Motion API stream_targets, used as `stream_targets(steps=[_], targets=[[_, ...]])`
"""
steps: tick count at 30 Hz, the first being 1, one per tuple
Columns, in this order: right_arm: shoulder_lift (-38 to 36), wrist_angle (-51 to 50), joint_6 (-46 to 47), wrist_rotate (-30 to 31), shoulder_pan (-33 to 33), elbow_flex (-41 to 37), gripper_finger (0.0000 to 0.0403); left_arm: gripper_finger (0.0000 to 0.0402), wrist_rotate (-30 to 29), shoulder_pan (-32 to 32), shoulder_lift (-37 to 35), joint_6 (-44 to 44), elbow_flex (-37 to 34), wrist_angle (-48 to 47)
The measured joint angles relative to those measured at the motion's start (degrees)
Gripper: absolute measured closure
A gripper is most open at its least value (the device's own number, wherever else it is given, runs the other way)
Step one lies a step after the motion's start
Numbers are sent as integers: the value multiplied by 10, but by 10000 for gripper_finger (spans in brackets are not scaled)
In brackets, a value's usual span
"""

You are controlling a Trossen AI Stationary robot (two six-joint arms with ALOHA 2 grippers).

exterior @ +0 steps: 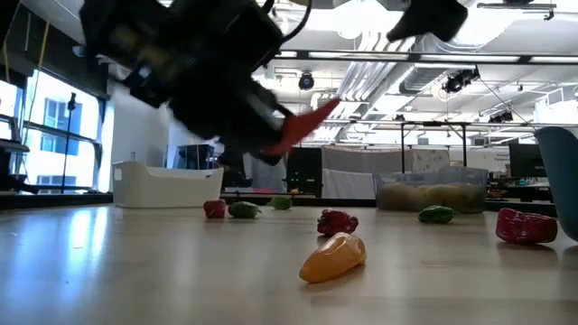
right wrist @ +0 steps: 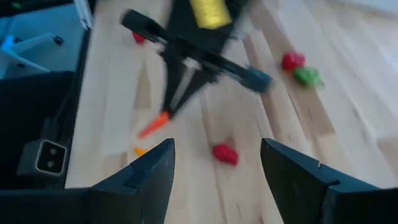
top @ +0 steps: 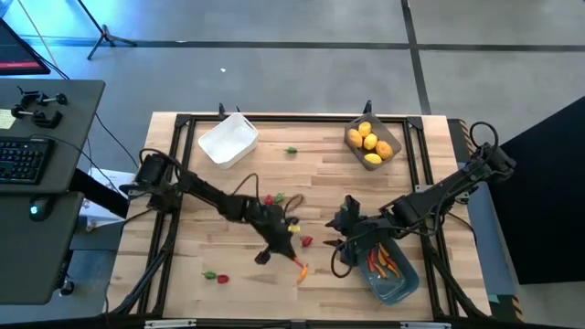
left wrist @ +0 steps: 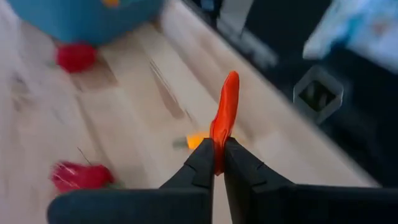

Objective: Sort produce into baskets
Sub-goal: Put the orange chili pepper into the blue bin

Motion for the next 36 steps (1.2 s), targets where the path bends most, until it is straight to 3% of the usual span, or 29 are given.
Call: stream_targets(steps=[10, 14, 23, 28, 36], targets=[[0, 59, -60, -2, 0, 0, 176, 400, 123, 65, -9, -266, 0, 200], [0, 72, -79, -3, 0, 0, 176, 400, 131, 78, -9, -332, 0, 238], [0, 100, -119, -18, -2, 0, 179, 401, 130, 106, -9, -392, 2, 266], [0, 101, -122, -19, -6, 0, 213, 401, 133, 108, -9, -415, 7, 301], [0, 117, -152, -18, -9, 0, 302, 401, 139, 107, -9, -424, 15, 296]])
